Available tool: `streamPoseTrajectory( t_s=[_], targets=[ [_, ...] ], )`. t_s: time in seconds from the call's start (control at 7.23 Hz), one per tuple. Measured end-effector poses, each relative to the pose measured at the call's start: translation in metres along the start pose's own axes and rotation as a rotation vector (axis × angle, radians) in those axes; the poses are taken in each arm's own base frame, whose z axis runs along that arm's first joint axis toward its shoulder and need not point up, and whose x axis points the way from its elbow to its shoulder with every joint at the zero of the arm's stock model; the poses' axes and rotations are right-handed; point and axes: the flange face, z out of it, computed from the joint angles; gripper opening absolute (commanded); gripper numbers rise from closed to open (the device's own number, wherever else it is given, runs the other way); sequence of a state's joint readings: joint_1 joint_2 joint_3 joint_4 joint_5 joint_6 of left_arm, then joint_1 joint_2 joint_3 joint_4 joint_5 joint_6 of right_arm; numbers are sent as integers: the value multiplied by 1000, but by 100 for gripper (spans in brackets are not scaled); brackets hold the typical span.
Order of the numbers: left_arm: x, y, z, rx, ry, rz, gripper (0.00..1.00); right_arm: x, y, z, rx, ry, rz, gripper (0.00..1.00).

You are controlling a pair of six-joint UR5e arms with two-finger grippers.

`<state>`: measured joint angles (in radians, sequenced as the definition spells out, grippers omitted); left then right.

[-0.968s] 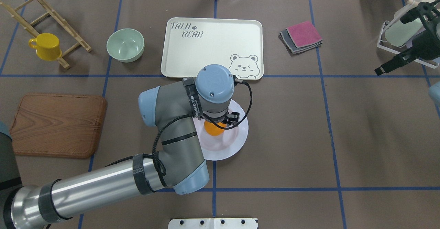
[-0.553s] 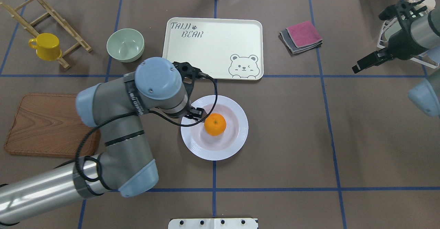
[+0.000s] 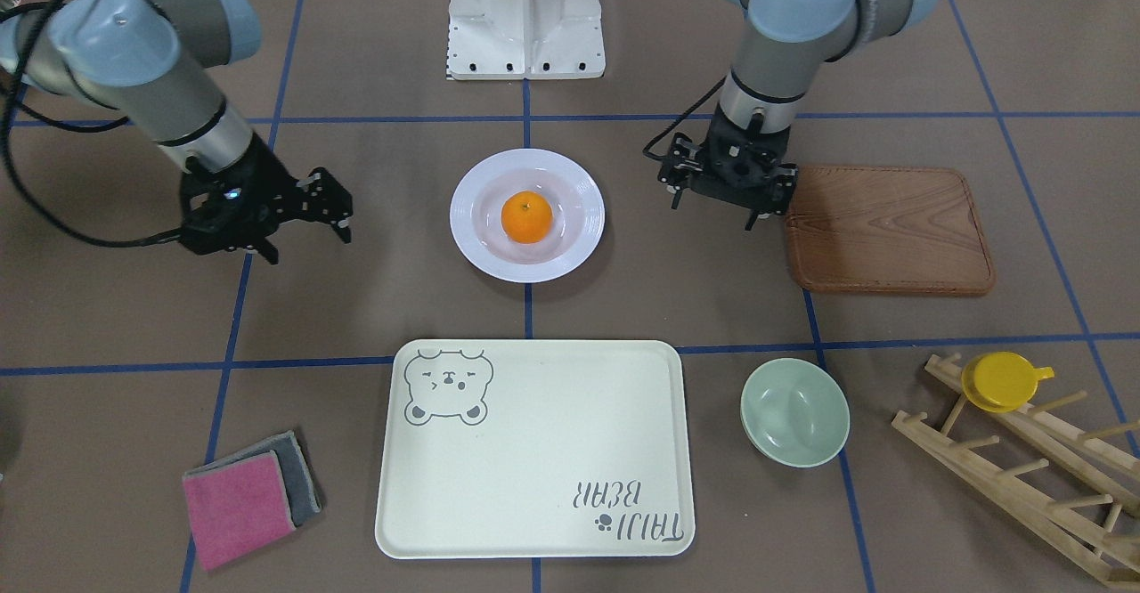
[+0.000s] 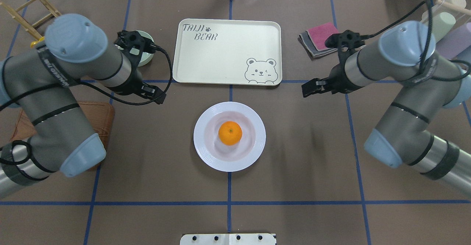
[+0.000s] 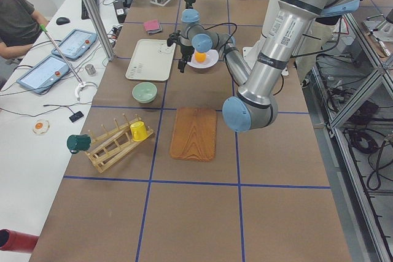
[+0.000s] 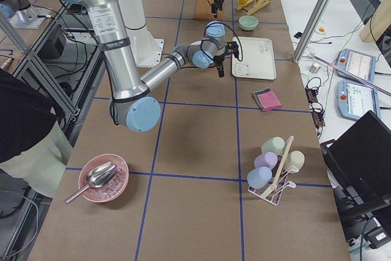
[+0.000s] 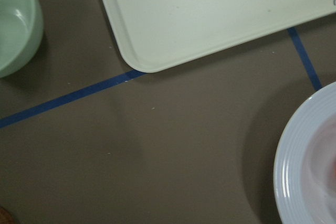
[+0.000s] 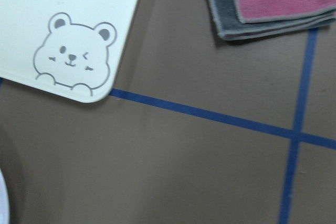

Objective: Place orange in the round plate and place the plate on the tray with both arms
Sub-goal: 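Lift the left gripper off the plate while the right gripper reaches its rim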

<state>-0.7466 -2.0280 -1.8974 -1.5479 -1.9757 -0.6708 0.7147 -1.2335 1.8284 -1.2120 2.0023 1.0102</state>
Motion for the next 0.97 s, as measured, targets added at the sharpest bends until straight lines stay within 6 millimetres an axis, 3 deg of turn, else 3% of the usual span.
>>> streamPoseTrajectory(
  t_s=[0.14, 0.28, 0.41, 0.69, 0.97],
  targets=[
    [-33, -2, -8, 0, -14, 17, 99, -33, 23, 12, 43, -72, 61, 100],
    [-53, -5, -11, 1, -26, 23, 99, -51, 42, 21, 91, -172, 146, 100],
    [-63, -6, -12, 0, -34, 22, 99, -57, 57, 27, 112, -272, 227, 100],
    [-68, -8, -8, -8, -41, 19, 99, -46, 76, 35, 128, -402, 297, 99],
    [-69, -9, 0, -20, -47, 14, 99, -15, 91, 60, 157, -566, 357, 100]
  ],
)
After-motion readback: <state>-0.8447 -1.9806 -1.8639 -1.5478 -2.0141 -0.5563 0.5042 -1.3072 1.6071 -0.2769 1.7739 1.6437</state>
